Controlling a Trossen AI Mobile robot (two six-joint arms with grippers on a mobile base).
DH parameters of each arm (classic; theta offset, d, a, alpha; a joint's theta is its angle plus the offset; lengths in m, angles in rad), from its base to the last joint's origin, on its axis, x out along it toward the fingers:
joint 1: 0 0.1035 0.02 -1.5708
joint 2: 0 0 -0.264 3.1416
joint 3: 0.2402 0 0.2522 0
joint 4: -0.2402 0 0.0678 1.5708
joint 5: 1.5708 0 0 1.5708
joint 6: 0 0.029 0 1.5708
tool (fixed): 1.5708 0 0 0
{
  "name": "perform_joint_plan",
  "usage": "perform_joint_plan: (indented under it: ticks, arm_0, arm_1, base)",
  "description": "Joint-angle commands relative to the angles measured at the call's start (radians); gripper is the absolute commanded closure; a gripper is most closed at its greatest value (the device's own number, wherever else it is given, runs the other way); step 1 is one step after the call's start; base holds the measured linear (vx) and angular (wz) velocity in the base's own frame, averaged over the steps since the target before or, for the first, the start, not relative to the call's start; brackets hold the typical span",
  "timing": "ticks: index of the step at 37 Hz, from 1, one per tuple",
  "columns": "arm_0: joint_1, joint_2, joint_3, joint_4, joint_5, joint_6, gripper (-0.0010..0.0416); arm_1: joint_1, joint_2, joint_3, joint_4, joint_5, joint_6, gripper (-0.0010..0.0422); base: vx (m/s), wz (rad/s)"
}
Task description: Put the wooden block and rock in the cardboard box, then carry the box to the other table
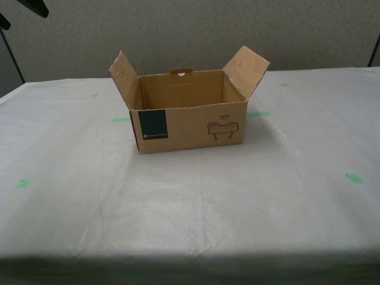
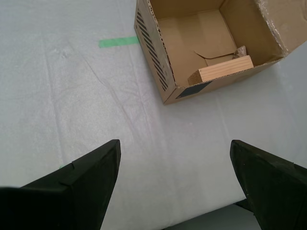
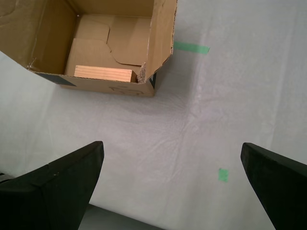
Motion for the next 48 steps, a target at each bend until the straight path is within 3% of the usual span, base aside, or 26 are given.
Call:
perform_joint_plan:
  ticks: [1,48]
  arm_0:
    - [0.0,0.0,0.001,0.0,0.005,0.005,0.0007]
    - [0.0,0.0,0.001,0.0,0.005,0.005,0.0007]
  arm_1:
    - [0.0,0.0,0.001,0.0,-0.002,0.002,0.0103]
    - [0.0,0.0,0.001,0.0,-0.002,0.002,0.0103]
  base:
    - [0.0,0.0]
    - [0.0,0.0]
